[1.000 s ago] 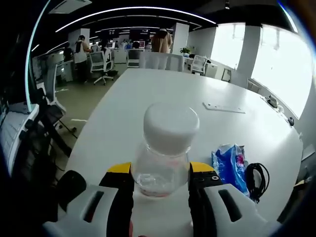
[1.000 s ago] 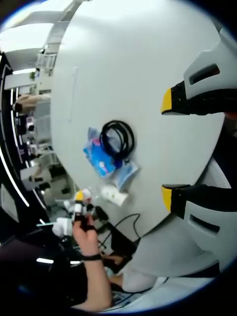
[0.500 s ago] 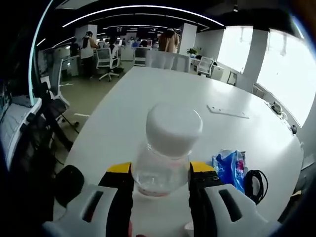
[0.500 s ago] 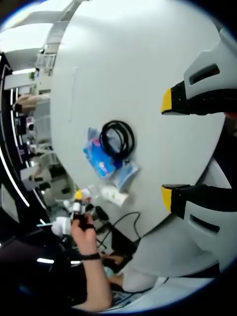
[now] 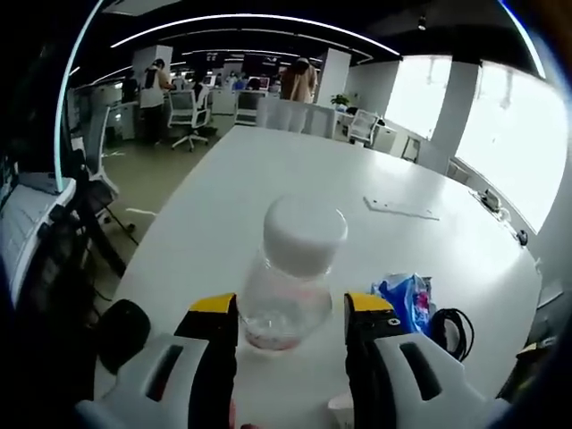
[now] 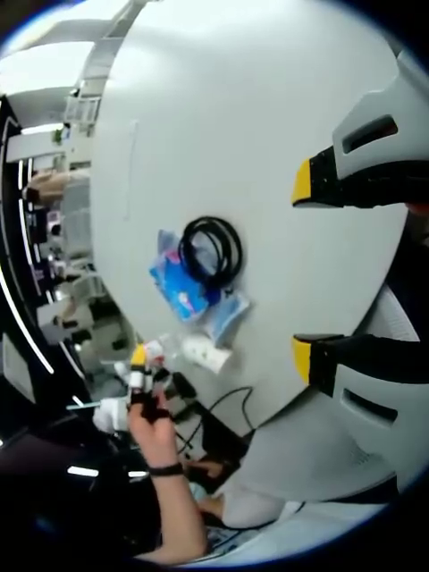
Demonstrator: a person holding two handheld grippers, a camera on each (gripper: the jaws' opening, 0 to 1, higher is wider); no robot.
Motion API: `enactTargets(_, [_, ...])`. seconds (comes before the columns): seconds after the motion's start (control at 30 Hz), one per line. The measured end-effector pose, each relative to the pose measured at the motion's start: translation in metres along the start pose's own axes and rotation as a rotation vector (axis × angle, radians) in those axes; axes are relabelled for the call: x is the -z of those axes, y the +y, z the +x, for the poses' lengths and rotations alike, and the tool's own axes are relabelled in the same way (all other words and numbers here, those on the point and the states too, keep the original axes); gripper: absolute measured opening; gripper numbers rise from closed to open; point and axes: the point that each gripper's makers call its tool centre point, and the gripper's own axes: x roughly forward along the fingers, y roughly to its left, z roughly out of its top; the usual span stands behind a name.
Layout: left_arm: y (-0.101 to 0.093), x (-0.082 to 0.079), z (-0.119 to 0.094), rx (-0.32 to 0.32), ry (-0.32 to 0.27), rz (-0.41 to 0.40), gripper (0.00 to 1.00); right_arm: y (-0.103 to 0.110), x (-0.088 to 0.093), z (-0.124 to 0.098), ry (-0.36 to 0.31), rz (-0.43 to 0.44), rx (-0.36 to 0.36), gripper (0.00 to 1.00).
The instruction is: Arrange the tabletop items into an orderly group along one side of the table until the central work area is clear of visible clutter.
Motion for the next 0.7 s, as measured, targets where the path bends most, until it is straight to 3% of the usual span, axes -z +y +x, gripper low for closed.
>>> enactTargets(0.5, [0.0,0.026,-0.031,0.012,0.014,-0.037,0.48,0.005,0.002,0.003,0.004,-0.001,-0.017,0.55])
enactTargets(0.7, [-0.001,0.044,-0.046,0.011,0.034,-0.048,0.48,0.004,0.002,0.003,0.001,0.004,-0.017,0.55])
